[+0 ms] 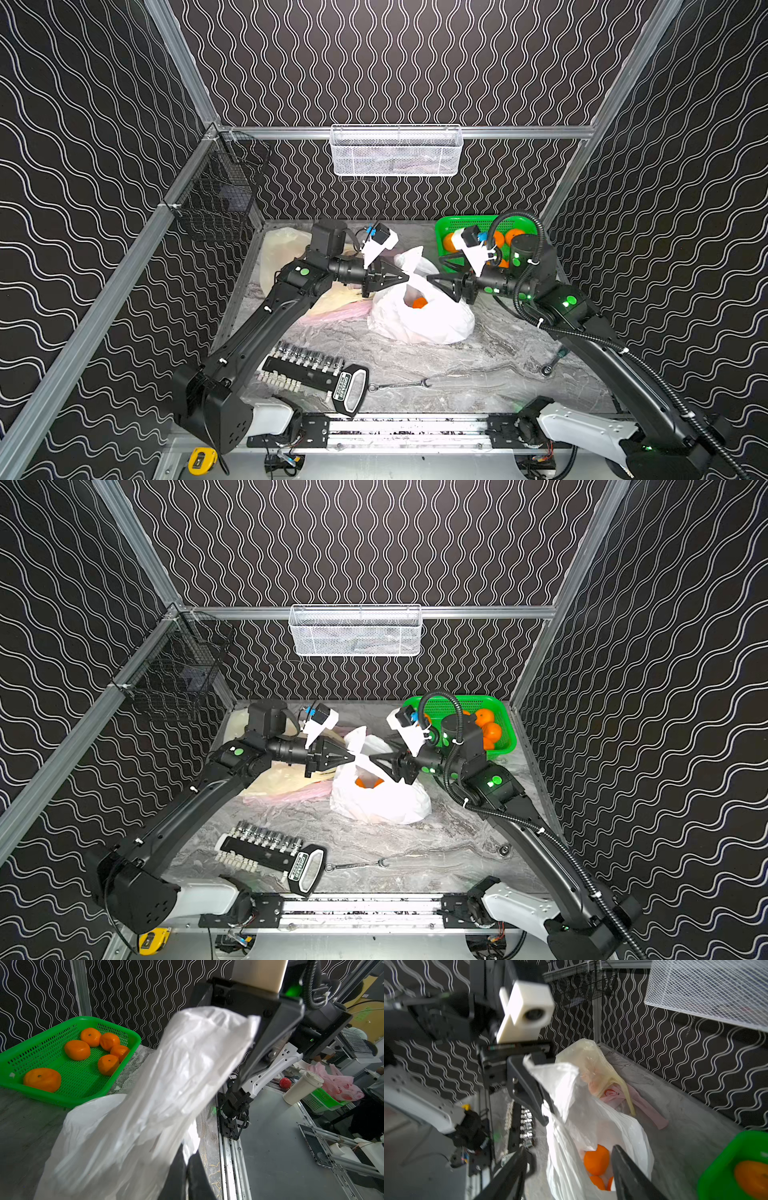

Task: Place the oranges into plastic bags & tie knots
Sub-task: Tie the plastic bag at the center of the board.

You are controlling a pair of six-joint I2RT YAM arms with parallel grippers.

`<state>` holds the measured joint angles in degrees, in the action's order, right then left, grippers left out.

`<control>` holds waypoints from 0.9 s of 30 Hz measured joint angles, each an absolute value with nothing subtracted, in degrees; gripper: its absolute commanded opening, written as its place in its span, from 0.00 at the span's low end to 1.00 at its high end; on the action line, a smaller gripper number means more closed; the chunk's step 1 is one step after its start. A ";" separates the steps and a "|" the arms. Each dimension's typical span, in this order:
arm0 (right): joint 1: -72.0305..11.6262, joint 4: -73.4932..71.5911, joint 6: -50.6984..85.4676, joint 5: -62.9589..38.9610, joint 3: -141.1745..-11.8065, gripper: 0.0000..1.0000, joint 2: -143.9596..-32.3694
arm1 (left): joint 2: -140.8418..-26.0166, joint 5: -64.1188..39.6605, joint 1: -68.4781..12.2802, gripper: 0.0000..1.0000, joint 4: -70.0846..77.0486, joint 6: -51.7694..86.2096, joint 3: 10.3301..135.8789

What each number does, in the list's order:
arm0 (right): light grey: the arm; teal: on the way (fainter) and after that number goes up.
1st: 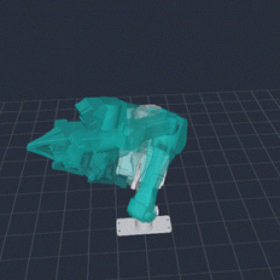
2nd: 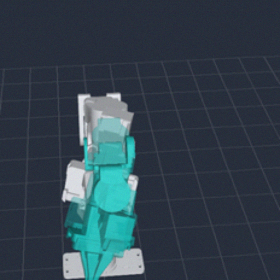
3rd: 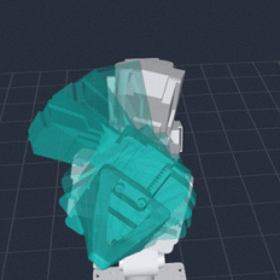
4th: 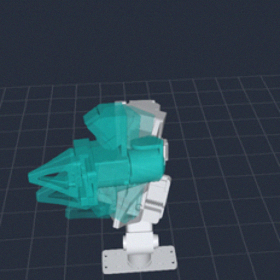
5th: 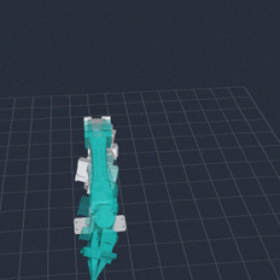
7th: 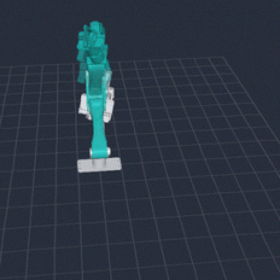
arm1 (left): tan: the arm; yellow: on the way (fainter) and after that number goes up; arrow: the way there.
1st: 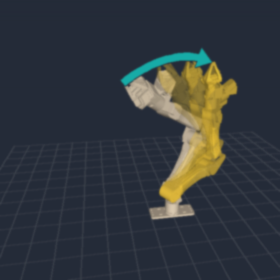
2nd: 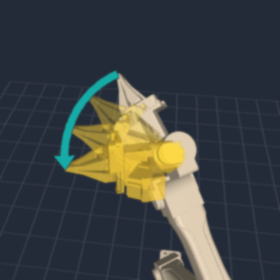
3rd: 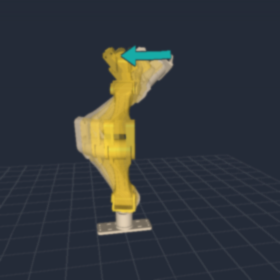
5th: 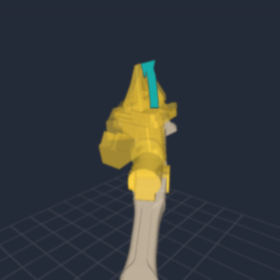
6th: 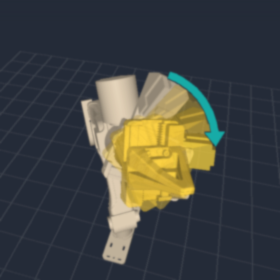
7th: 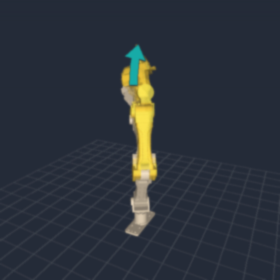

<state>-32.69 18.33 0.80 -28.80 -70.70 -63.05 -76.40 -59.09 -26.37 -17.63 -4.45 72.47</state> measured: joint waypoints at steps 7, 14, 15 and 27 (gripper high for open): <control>-33.85 13.63 24.56 -28.56 -75.94 0.88 -65.41 | -75.92 -58.50 -26.37 0.00 -13.69 -4.45 71.13; -37.15 21.19 28.25 -25.50 -90.21 0.87 -73.80 | -75.92 -57.39 -26.37 0.00 -12.36 -4.45 70.54; -37.69 23.73 28.21 -24.75 -92.47 0.87 -75.18 | -75.90 -57.19 -26.37 0.00 -12.25 -4.45 70.37; -40.14 39.62 26.35 -16.97 -101.71 0.71 -81.91 | -75.66 -55.94 -26.37 0.00 -10.50 -4.43 69.56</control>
<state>-40.14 39.62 26.35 -16.97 -101.71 -81.91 -75.66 -55.94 -26.37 -10.50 -4.43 69.56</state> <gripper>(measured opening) 0.740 0.049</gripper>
